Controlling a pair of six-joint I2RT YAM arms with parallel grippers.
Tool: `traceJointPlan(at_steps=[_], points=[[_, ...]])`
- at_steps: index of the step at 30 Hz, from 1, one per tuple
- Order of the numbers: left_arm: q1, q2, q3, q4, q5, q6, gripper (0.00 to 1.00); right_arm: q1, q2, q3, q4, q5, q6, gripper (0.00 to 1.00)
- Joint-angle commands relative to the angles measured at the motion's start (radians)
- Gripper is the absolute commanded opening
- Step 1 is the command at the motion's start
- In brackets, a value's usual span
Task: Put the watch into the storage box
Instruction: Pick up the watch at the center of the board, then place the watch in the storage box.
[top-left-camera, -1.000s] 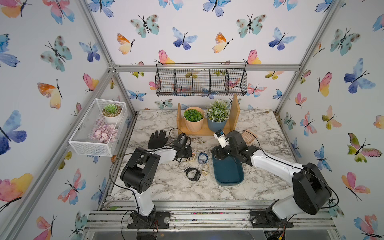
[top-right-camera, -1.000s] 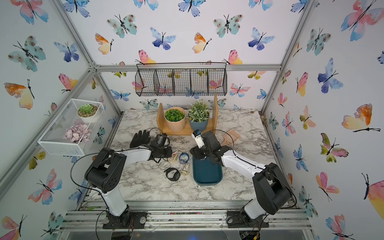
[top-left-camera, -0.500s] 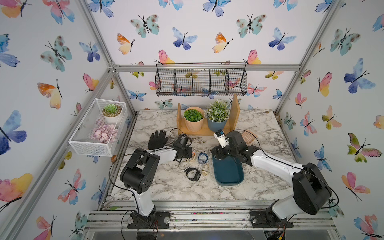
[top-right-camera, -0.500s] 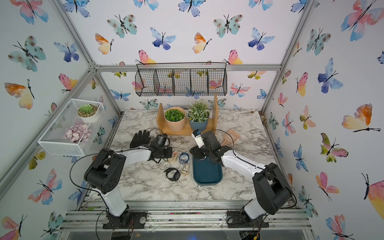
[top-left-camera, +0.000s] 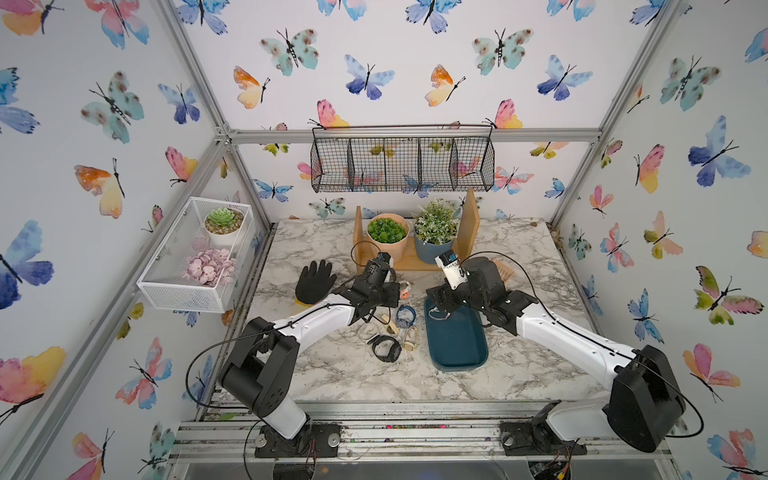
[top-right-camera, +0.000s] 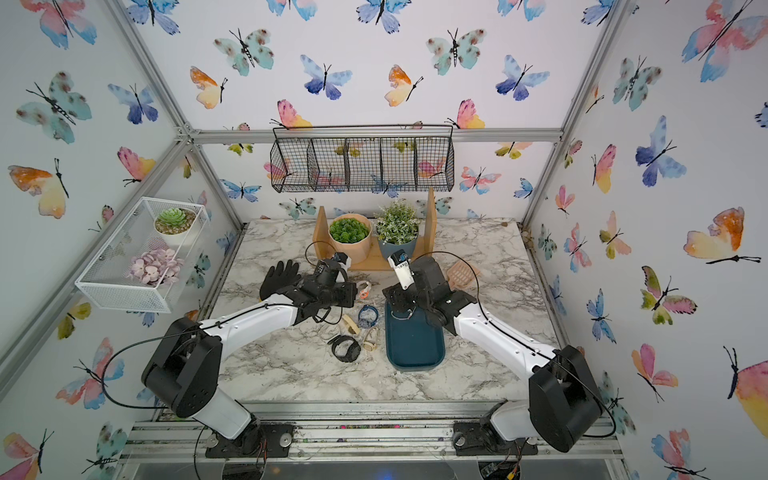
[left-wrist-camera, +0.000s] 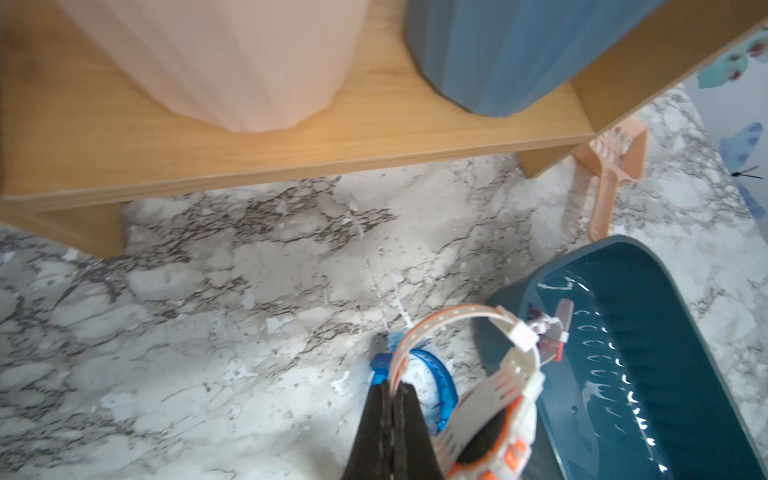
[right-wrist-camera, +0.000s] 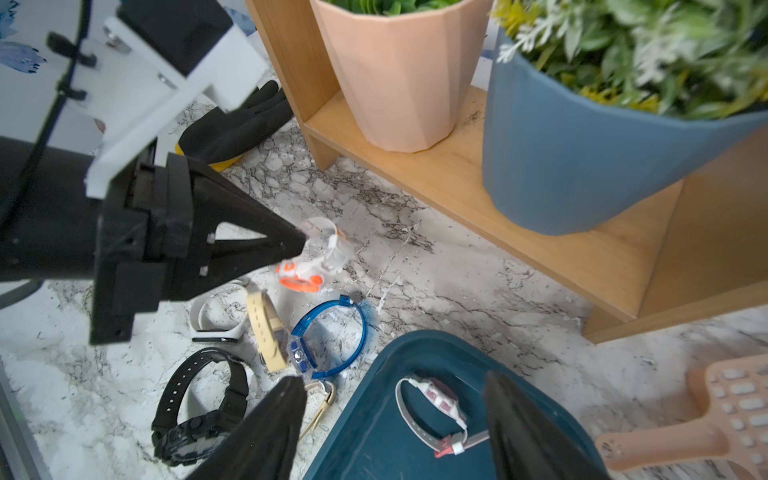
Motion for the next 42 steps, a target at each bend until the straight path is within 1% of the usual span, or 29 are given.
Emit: traceJointPlan(at_steps=[1,4,10,16,25,30,42], points=[[-0.079,0.017,0.048,-0.015,-0.038,0.025,0.0,-0.015,-0.027,0.015,-0.076,0.075,0.024,0.75],[-0.129,0.059,0.081,-0.004,-0.024,0.014,0.0,-0.063,-0.055,-0.013,-0.092,0.081,0.057,0.76],[-0.209,0.142,0.144,0.016,-0.018,-0.002,0.0,-0.175,-0.108,-0.067,-0.109,0.053,0.11,0.76],[-0.251,0.232,0.21,0.032,-0.03,-0.03,0.0,-0.24,-0.118,-0.102,-0.111,0.033,0.137,0.76],[-0.289,0.354,0.318,0.027,-0.052,-0.032,0.0,-0.267,-0.109,-0.133,-0.087,0.021,0.14,0.77],[-0.292,0.427,0.367,0.007,-0.068,-0.022,0.01,-0.269,-0.107,-0.158,-0.059,0.002,0.142,0.77],[-0.291,0.519,0.435,0.014,-0.055,-0.001,0.0,-0.269,-0.119,-0.23,0.026,-0.02,0.155,0.76]])
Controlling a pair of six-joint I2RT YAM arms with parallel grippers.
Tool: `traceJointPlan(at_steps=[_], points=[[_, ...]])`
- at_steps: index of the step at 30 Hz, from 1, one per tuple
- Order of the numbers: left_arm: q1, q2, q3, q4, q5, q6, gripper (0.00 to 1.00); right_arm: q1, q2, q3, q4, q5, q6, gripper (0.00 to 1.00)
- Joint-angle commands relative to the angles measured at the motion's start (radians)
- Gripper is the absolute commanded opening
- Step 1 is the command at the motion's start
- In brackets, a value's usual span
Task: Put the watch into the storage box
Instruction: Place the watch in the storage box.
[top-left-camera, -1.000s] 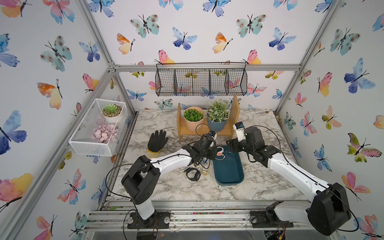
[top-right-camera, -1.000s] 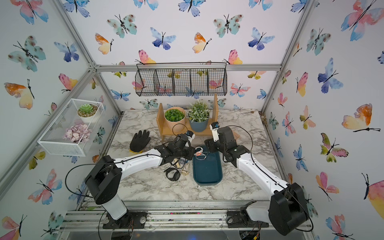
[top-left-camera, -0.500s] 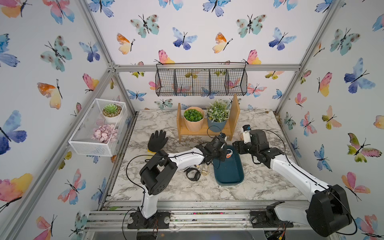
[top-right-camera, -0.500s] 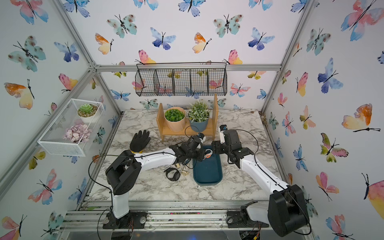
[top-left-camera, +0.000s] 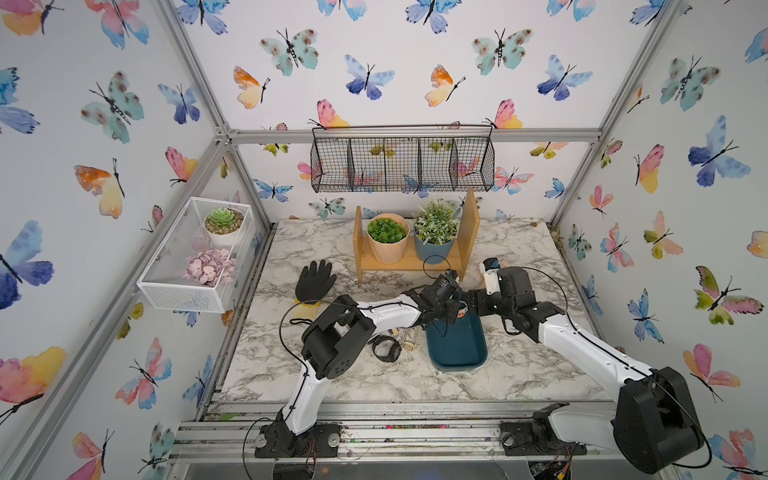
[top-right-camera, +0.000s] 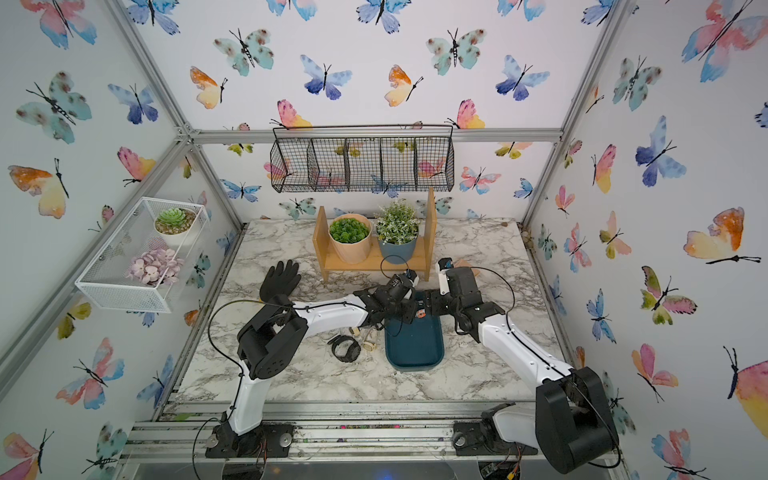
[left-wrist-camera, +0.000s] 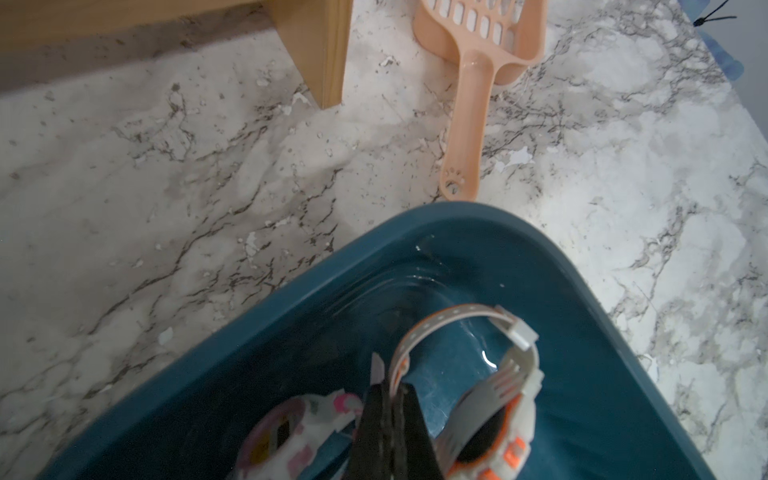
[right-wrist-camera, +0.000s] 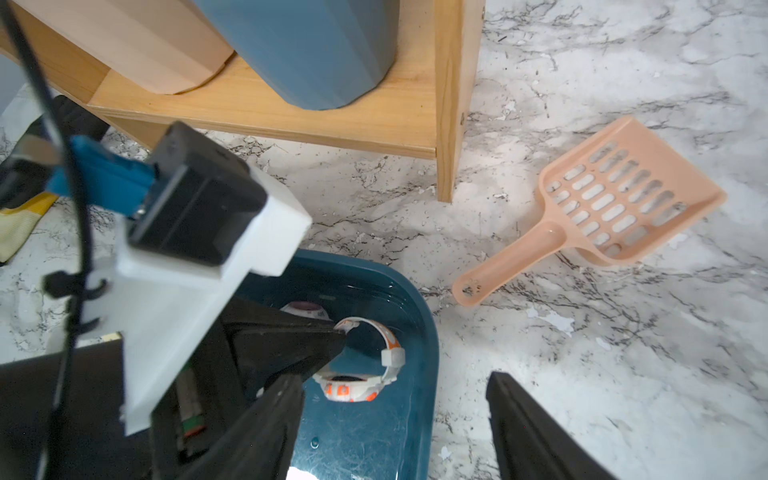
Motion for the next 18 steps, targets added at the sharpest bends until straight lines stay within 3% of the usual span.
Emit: traceJointPlan(at_steps=[1,18], points=[[-0.004,0.023,0.029,-0.003,-0.014,0.021,0.0,-0.005,-0.011,-0.022,0.046,-0.027,0.014,0.76],[-0.004,0.046,0.068,-0.02,-0.015,0.027,0.18,-0.005,0.005,-0.028,0.058,-0.045,-0.007,0.76]])
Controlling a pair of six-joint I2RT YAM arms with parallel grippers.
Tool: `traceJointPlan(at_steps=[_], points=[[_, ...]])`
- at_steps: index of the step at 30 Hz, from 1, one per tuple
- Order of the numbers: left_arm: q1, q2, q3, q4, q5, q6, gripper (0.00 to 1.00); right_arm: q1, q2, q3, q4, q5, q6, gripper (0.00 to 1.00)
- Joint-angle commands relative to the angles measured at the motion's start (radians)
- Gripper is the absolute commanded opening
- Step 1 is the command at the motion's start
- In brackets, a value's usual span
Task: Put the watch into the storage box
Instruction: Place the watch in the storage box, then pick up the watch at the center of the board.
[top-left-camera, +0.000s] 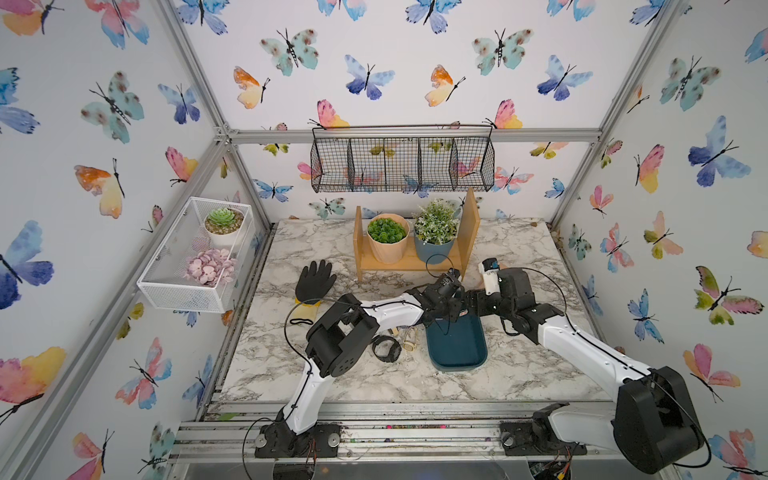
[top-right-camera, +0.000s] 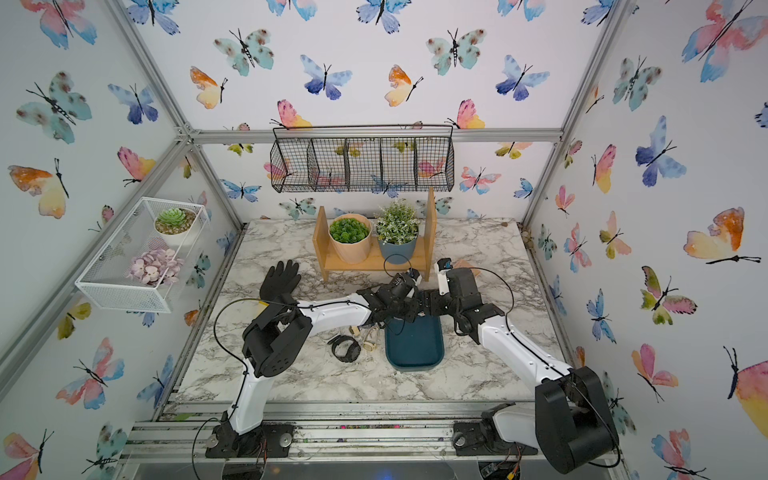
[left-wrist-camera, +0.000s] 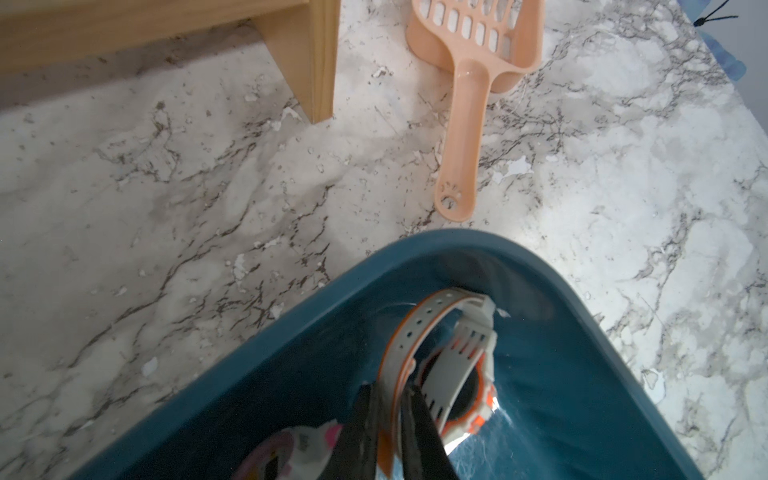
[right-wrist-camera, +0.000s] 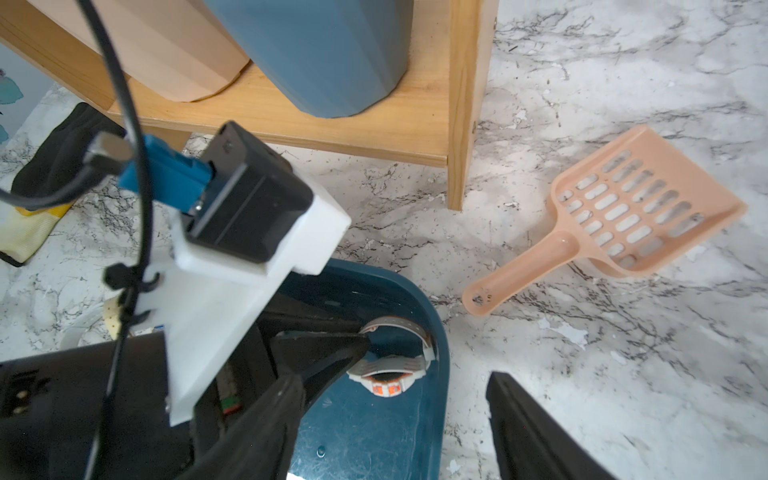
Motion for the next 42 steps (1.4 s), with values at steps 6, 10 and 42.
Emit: traceJointPlan(at_steps=[6,10,42], points=[[-0.002,-0.008,0.035,-0.018,-0.033,0.024,0.31,-0.005,0.005,-0.013,0.023,-0.028,-0.02,0.76],[-0.002,-0.035,0.033,-0.019,-0.055,0.03,0.42,-0.005,0.001,-0.016,0.031,-0.037,-0.021,0.75],[0.237,-0.582,-0.571,-0.098,-0.136,-0.097,0.55,0.199,0.116,0.04,0.125,-0.074,-0.047,0.74]])
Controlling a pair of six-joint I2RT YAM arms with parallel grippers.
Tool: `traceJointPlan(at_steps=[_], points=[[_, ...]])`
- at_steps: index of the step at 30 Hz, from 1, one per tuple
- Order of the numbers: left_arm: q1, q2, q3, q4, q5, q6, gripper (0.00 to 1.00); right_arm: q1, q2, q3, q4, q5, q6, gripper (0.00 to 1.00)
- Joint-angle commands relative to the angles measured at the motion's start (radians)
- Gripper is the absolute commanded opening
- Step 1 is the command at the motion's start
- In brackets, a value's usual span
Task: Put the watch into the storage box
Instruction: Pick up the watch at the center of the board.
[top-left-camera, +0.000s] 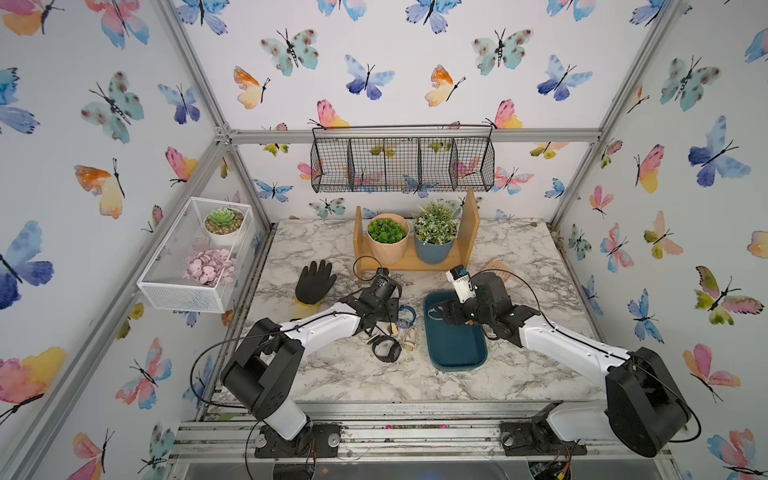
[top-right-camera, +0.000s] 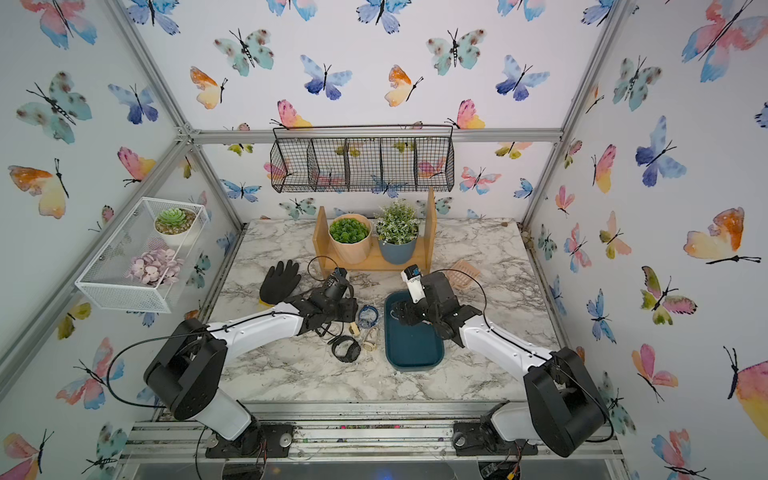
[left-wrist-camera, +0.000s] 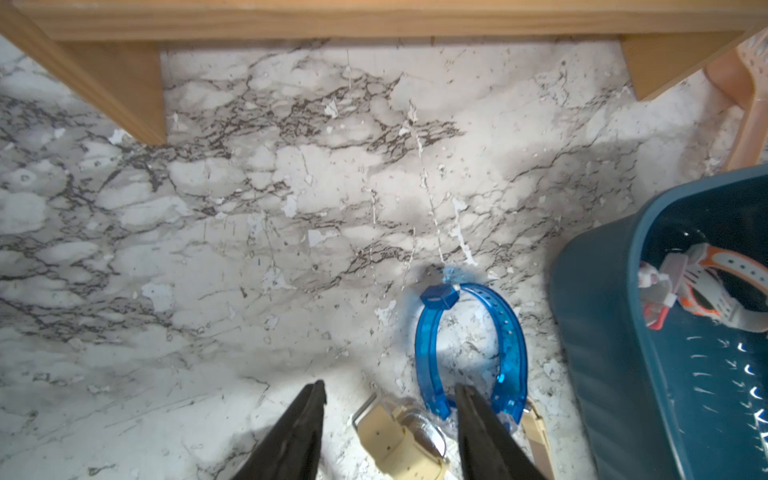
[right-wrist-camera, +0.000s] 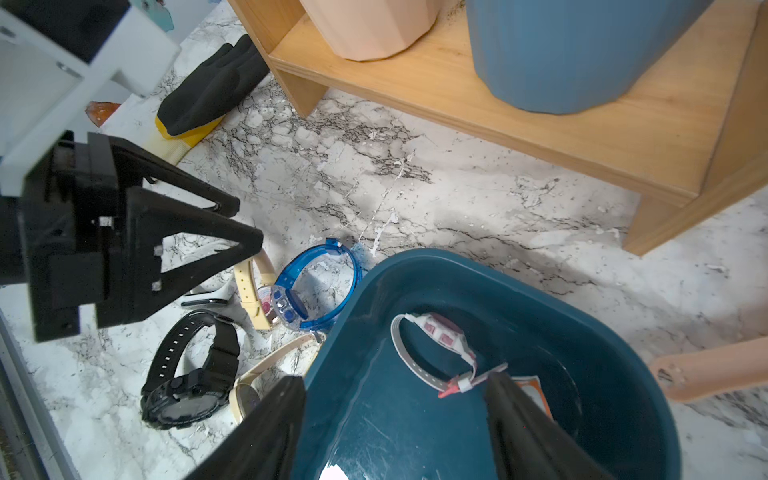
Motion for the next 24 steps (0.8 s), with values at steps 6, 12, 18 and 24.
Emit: traceJointPlan(at_steps=[6,12,18,24], points=[[-0.007,-0.056,-0.05,0.005,0.034,-0.037,0.54,0.016,0.038,0.036,0.014,0.018,-0.002,0.74],[-0.019,-0.017,-0.052,0.025,0.038,-0.047,0.52,0.019,0.043,0.041,0.008,0.023,-0.004,0.74],[-0.027,0.009,-0.036,0.024,0.034,-0.035,0.5,0.02,0.043,0.04,0.002,0.033,-0.009,0.74],[-0.034,0.025,-0.036,0.021,0.016,-0.032,0.46,0.021,0.047,0.04,0.004,0.032,-0.008,0.74]])
